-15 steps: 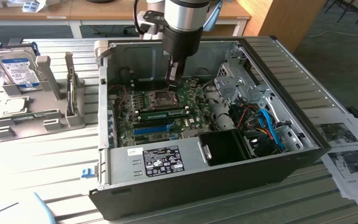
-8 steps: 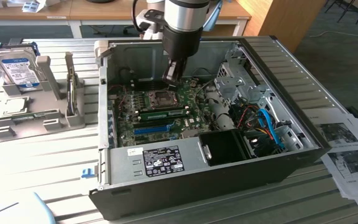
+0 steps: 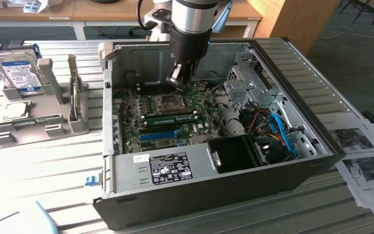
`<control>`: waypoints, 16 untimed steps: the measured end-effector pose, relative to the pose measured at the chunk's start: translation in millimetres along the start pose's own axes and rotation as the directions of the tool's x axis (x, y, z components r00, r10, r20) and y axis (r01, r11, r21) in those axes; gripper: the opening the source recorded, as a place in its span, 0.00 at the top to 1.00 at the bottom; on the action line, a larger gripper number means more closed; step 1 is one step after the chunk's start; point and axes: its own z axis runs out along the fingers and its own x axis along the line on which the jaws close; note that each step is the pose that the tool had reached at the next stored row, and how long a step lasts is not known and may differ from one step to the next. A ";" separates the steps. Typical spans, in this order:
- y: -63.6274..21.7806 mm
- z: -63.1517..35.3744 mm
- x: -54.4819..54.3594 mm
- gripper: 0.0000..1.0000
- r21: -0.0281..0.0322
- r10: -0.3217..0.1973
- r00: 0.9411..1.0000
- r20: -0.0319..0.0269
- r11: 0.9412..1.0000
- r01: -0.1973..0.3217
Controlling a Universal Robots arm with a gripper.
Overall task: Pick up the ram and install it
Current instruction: 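Press down the ram until it locks into place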
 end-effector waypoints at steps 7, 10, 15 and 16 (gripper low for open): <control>0.0 0.7 0.0 0.91 0.005 0.127 0.992 0.003 0.992 -0.127; 0.0 1.0 0.1 0.91 0.007 0.180 0.984 0.005 0.984 -0.180; 0.0 1.5 0.1 0.91 0.010 0.269 0.963 0.008 0.963 -0.269; 0.0 1.6 0.1 0.91 0.011 0.286 0.958 0.008 0.958 -0.286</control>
